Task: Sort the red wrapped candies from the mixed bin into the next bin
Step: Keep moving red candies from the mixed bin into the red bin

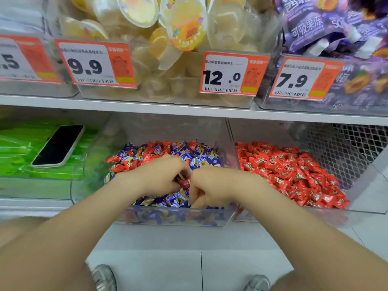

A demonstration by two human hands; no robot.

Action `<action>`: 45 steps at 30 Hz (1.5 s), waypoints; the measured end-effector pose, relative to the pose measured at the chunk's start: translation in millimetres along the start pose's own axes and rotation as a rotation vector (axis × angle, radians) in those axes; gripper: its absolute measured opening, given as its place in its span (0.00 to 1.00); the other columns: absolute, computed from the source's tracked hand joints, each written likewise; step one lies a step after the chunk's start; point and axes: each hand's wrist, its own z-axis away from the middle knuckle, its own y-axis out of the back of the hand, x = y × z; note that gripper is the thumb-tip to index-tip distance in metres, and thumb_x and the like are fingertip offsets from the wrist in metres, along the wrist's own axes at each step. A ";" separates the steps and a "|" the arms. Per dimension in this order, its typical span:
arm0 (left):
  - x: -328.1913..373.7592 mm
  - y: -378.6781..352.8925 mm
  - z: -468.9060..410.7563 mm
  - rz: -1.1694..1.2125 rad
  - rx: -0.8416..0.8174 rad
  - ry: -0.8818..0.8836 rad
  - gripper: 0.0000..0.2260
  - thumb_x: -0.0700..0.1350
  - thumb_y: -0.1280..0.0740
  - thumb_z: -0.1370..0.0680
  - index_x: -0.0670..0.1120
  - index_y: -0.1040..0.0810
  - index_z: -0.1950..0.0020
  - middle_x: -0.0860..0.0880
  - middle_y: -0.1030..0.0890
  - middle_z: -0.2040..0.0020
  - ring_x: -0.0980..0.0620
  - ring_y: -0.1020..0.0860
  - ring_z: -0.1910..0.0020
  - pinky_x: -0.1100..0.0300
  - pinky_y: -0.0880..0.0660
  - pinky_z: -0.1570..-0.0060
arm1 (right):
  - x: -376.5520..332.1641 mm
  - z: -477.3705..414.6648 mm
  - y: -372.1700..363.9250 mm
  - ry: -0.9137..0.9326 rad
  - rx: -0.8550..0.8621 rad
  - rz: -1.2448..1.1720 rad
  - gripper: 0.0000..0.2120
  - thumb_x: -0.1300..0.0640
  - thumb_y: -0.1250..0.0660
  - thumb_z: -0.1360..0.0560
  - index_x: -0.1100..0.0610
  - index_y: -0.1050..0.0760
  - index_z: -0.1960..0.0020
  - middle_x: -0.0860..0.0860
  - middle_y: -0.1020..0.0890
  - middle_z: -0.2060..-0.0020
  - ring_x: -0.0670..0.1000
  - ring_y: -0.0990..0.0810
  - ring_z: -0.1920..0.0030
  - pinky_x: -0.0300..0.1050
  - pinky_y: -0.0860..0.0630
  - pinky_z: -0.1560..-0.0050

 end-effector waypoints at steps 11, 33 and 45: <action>6.9 -23.6 -22.4 0.164 0.006 0.107 0.27 0.57 0.15 0.38 0.54 0.24 0.46 0.57 0.22 0.54 0.55 0.22 0.56 0.55 0.22 0.57 | 16.9 5.3 12.8 -0.230 0.408 0.025 0.08 0.56 0.28 0.32 0.51 0.25 0.67 0.50 0.22 0.66 0.52 0.20 0.62 0.47 0.21 0.62; -7.6 8.0 -7.1 0.227 0.061 0.184 0.04 0.47 0.30 0.18 0.50 0.18 0.52 0.54 0.19 0.60 0.53 0.21 0.63 0.59 0.28 0.63 | 2.9 15.9 17.9 -0.212 0.248 0.049 0.15 0.62 0.37 0.27 0.45 0.18 0.49 0.42 0.25 0.57 0.43 0.24 0.57 0.45 0.31 0.64; -4.5 -4.3 5.1 0.115 -0.085 0.074 0.09 0.45 0.33 0.16 0.55 0.21 0.38 0.54 0.31 0.44 0.51 0.25 0.44 0.51 0.27 0.39 | 5.3 -30.8 -2.8 -0.288 0.174 0.521 0.25 0.39 0.19 0.31 0.50 0.26 0.45 0.52 0.18 0.45 0.58 0.19 0.42 0.52 0.29 0.42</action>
